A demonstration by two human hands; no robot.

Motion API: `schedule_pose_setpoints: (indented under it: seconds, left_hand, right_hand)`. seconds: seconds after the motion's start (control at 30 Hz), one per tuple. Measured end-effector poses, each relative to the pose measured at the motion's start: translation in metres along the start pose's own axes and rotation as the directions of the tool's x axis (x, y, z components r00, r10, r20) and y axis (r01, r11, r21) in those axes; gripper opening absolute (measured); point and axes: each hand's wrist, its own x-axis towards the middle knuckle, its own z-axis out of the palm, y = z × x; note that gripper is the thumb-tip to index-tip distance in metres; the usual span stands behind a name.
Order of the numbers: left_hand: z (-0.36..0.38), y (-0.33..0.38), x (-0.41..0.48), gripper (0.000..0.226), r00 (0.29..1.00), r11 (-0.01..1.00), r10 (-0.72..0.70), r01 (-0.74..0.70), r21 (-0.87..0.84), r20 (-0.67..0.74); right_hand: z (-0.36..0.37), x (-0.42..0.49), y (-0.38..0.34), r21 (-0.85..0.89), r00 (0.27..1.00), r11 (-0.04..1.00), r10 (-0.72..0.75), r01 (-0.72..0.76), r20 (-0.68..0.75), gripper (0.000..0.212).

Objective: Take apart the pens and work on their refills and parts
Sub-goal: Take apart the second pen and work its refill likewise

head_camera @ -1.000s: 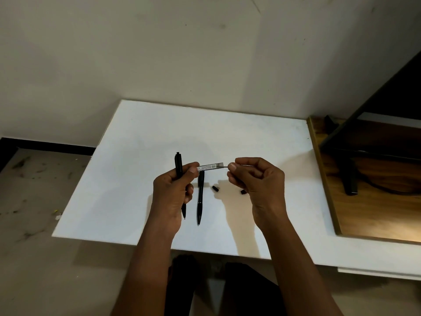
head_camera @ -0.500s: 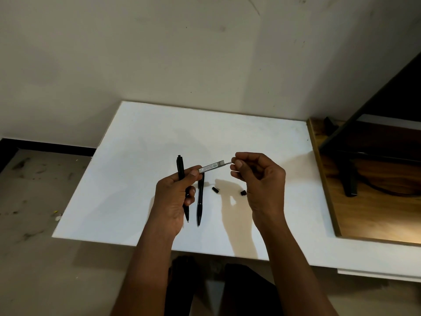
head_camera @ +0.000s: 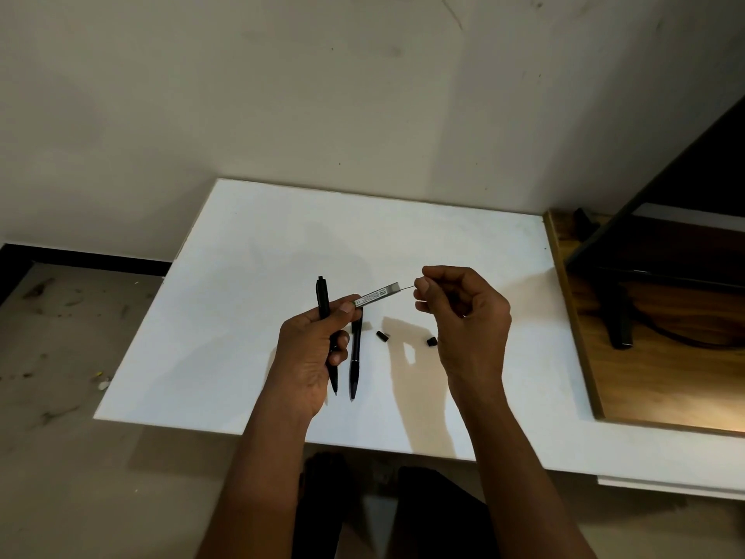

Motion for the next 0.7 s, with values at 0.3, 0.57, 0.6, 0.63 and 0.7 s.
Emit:
schedule_pose_setpoints:
  seconds: [0.3,0.57,0.6,0.63,0.7]
  left_hand:
    - [0.000,0.001,-0.002,0.011,1.000,1.000,-0.004,0.004,0.021,0.021]
    - [0.007,-0.002,-0.008,0.009,0.995,0.978,0.018,-0.038,0.204,0.101]
    - [0.008,-0.002,-0.009,0.009,0.994,0.973,0.017,-0.042,0.228,0.112]
    - [0.008,-0.003,-0.009,0.009,0.992,0.966,0.018,-0.049,0.252,0.122]
    - [0.010,-0.004,-0.010,0.013,0.991,0.953,0.023,-0.062,0.296,0.134]
  right_hand:
    - [-0.012,0.008,0.002,0.190,0.961,0.974,0.168,-0.127,-0.219,0.014]
    - [-0.016,0.006,-0.003,0.332,0.938,0.879,0.300,-0.342,0.172,0.014]
    - [-0.014,0.005,-0.003,0.301,0.941,0.895,0.285,-0.329,0.180,0.013]
    - [-0.012,0.004,-0.004,0.276,0.946,0.909,0.270,-0.312,0.181,0.013]
    - [-0.010,0.004,-0.004,0.250,0.955,0.928,0.237,-0.277,0.180,0.011]
